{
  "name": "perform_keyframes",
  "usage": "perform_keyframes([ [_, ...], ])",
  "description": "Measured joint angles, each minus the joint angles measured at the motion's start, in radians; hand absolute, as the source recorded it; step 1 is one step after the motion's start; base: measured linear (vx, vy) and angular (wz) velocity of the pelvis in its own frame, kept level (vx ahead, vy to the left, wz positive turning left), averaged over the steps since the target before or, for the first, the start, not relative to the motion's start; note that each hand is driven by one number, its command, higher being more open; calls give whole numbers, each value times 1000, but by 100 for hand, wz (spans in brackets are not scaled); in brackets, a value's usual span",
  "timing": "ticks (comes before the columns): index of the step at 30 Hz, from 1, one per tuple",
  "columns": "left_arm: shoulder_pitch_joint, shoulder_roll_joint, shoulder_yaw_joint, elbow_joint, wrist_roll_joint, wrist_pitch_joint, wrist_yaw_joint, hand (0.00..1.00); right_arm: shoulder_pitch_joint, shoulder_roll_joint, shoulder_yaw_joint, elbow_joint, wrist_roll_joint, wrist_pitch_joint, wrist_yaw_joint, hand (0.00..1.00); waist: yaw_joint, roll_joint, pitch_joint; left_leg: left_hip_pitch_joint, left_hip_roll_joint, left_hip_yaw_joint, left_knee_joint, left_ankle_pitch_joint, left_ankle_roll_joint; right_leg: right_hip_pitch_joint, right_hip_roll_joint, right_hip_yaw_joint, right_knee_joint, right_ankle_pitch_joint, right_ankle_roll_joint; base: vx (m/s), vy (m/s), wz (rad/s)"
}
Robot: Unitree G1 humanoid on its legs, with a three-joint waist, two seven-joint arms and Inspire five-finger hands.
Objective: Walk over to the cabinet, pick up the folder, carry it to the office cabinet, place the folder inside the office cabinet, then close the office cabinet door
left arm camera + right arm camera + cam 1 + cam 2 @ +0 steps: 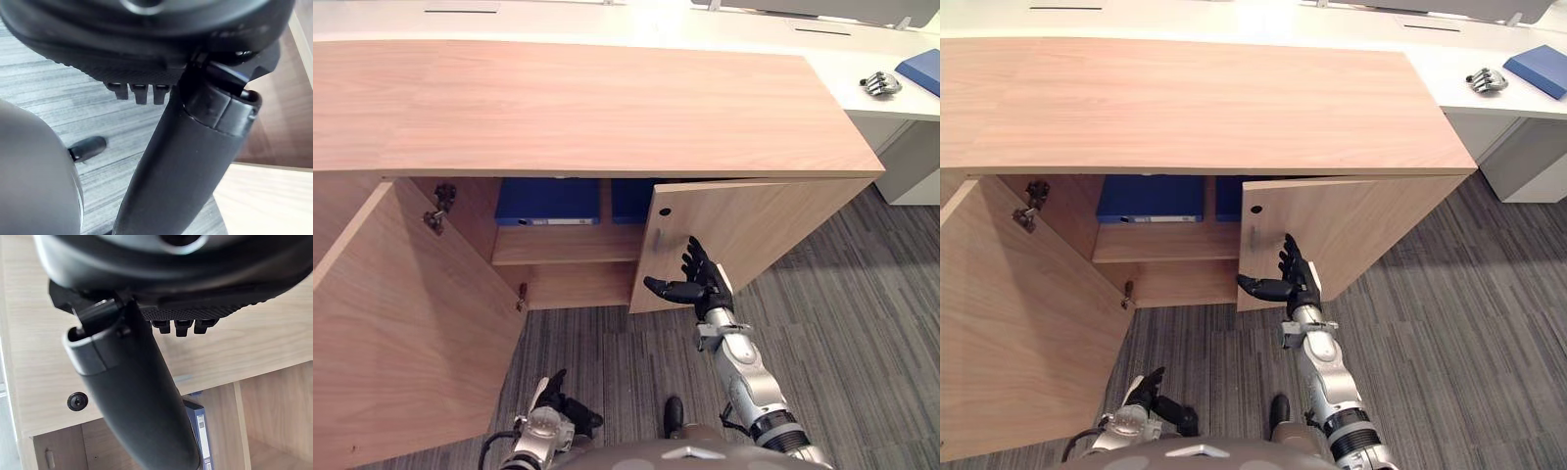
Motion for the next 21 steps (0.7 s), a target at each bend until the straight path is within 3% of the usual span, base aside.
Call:
perform_keyframes([
  [8,6,-1,0,-8,-2,0,0,100,107,16,-37,42,-166,11,33,100,-1,0,0,18,3,4,0,-2,-7,18,3,-1,-1,-8,1,8,5,0],
  [14,14,-4,-3,-8,-1,0,-2,100,166,7,-38,285,-385,35,43,100,-3,4,-3,77,8,49,0,-16,-12,53,11,40,-3,-8,1,-4,7,-21],
  [21,24,-8,-13,-5,0,0,-14,100,175,-2,-108,495,-425,55,44,100,-5,18,-13,125,11,90,-1,-18,-12,76,18,77,-1,0,0,-45,0,-19],
])
